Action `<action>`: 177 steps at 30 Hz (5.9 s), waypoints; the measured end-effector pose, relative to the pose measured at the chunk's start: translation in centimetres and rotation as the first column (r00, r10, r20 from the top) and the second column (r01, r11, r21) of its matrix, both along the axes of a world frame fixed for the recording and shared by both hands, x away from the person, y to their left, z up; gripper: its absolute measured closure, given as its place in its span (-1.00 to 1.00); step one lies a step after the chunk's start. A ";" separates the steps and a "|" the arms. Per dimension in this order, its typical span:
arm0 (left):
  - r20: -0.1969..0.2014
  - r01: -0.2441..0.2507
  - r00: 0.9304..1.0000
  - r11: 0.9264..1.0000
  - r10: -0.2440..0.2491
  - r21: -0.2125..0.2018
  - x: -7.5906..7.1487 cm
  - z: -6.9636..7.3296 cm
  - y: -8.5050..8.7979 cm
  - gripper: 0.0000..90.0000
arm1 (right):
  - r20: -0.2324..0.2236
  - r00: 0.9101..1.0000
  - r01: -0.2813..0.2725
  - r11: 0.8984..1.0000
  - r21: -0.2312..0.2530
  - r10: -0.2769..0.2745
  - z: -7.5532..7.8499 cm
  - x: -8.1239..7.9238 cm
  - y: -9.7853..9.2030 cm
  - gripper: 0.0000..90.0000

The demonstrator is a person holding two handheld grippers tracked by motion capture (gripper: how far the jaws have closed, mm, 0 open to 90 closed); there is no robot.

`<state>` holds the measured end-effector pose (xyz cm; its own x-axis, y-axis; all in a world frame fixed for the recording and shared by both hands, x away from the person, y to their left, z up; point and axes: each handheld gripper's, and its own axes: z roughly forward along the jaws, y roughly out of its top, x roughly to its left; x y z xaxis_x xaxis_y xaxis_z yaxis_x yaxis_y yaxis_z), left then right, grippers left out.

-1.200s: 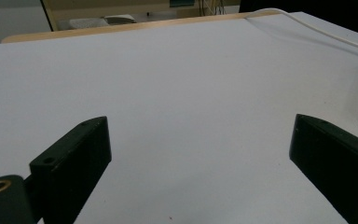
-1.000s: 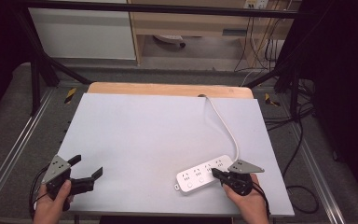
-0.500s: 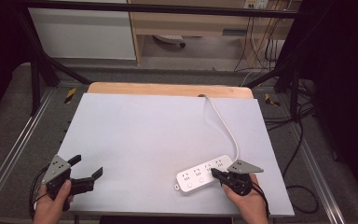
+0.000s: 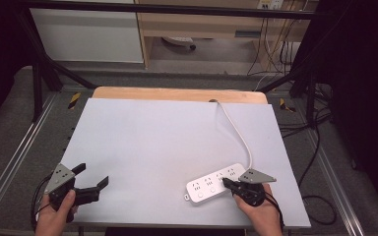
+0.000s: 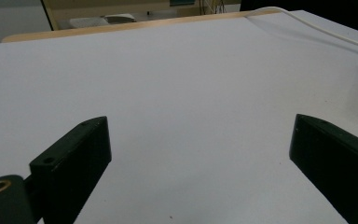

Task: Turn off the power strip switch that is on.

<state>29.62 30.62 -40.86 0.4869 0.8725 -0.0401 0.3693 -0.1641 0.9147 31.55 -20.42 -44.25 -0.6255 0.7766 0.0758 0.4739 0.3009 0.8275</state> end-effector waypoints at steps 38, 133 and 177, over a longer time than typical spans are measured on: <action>-0.013 -0.001 1.000 1.000 0.001 0.008 0.1 -0.2 -0.1 -0.88 | 0.002 1.000 0.004 1.000 -0.014 -0.004 0.1 -0.1 0.2 1.00; -0.016 -0.007 1.000 1.000 0.007 0.018 0.1 -0.3 0.0 -0.88 | 0.010 1.000 -0.004 0.999 -0.047 0.005 0.2 -0.1 0.4 1.00; -0.009 -0.012 1.000 1.000 0.013 0.010 0.1 -0.2 0.1 -0.88 | 0.086 0.996 -0.040 0.998 0.056 0.035 1.7 0.5 0.8 1.00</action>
<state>29.76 30.75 -41.09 0.4756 0.8789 -0.0355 0.3796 -0.1687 0.9096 32.00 -19.60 -42.59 -0.6601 0.7484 0.0654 0.3907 0.2676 0.8808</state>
